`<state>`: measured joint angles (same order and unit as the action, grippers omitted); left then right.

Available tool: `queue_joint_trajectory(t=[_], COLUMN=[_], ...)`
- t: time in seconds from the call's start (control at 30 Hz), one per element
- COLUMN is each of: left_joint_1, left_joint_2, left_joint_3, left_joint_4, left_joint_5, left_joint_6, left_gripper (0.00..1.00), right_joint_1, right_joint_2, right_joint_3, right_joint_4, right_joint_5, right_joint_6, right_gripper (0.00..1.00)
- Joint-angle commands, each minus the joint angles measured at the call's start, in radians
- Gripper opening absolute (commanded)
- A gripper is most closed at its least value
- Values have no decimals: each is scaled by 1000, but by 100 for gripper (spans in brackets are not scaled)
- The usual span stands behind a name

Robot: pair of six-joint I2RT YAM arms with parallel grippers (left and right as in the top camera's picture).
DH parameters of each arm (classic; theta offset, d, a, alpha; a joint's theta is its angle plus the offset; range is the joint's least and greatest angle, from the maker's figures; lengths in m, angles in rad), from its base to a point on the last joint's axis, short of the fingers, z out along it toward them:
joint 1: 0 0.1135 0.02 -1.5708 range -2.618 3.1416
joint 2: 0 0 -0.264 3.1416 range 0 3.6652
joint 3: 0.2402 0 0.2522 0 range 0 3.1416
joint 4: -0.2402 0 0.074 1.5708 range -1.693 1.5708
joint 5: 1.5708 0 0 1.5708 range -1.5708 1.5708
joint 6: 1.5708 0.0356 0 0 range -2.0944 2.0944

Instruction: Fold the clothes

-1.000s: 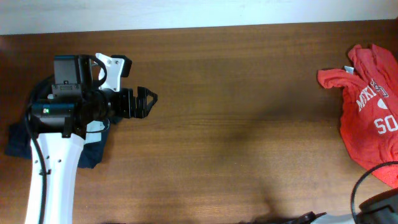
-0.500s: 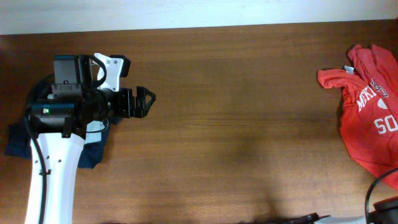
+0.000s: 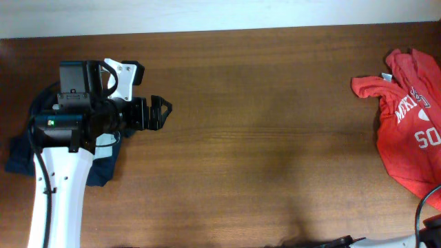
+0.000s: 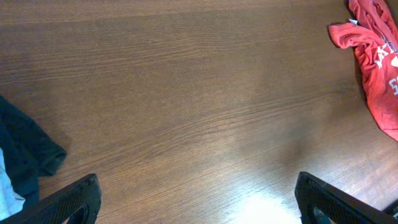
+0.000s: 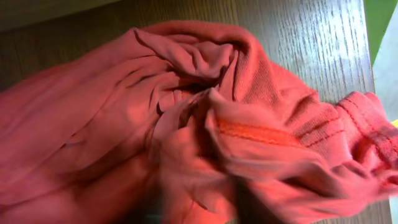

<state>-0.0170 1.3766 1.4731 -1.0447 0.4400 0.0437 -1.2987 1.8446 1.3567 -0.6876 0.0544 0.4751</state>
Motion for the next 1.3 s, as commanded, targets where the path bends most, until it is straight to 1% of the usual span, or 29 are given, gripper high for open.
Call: queue_joint_trajectory(t=[0.0, 0.07, 0.1, 0.2, 0.27, 0.3, 0.33, 0.37, 0.4, 0.43, 0.47, 0.5, 0.63, 0.7, 0.77, 0.93, 1.27], left_joint_1=[-3, -3, -3, -3, -3, -3, -3, -3, -3, -3, -3, -3, -3, -3, -3, -3, -3], left_joint_2=[0, 0, 0, 0, 0, 0, 0, 0, 0, 0, 0, 0, 0, 0, 0, 0, 0], left_joint_3=[13, 13, 13, 13, 13, 13, 13, 13, 13, 13, 13, 13, 13, 13, 13, 13, 13], left_joint_4=[0, 2, 2, 3, 3, 3, 3, 3, 3, 3, 3, 3, 4, 4, 4, 4, 3], left_joint_5=[-3, -3, -3, -3, -3, -3, -3, -3, -3, -3, -3, -3, -3, -3, -3, -3, -1], left_joint_6=[-3, -3, -3, -3, -3, -3, -3, -3, -3, -3, -3, -3, -2, -2, -2, -2, -3], left_gripper=[99, 99, 99, 99, 99, 99, 99, 99, 99, 99, 99, 99, 99, 99, 99, 99, 99], right_joint_1=[8, 18, 39, 95, 146, 166, 199, 211, 225, 231, 233, 232, 230, 230, 230, 228, 156], right_joint_2=[-24, -63, -104, -180, -236, -253, -275, -280, -283, -282, -272, -262, -205, -158, -131, -65, 43], right_joint_3=[15, 18, 25, 37, 39, 39, 39, 39, 39, 39, 39, 39, 39, 39, 39, 39, 39], right_joint_4=[-7, 3, 20, 24, 24, 23, 13, 6, -8, -24, -50, -66, -88, -87, -82, -51, -25], right_joint_5=[-72, -163, -251, -347, -341, -312, -235, -193, -122, -71, -2, 43, 153, 251, 311, 382, 402], right_joint_6=[12, 13, 19, 55, 57, 57, 57, 57, 57, 57, 57, 57, 42, 31, 28, -18, -42], right_gripper=[4, 4, 4, 4, 4, 4, 7, 13, 25, 30, 46, 54, 66, 77, 83, 89, 87])
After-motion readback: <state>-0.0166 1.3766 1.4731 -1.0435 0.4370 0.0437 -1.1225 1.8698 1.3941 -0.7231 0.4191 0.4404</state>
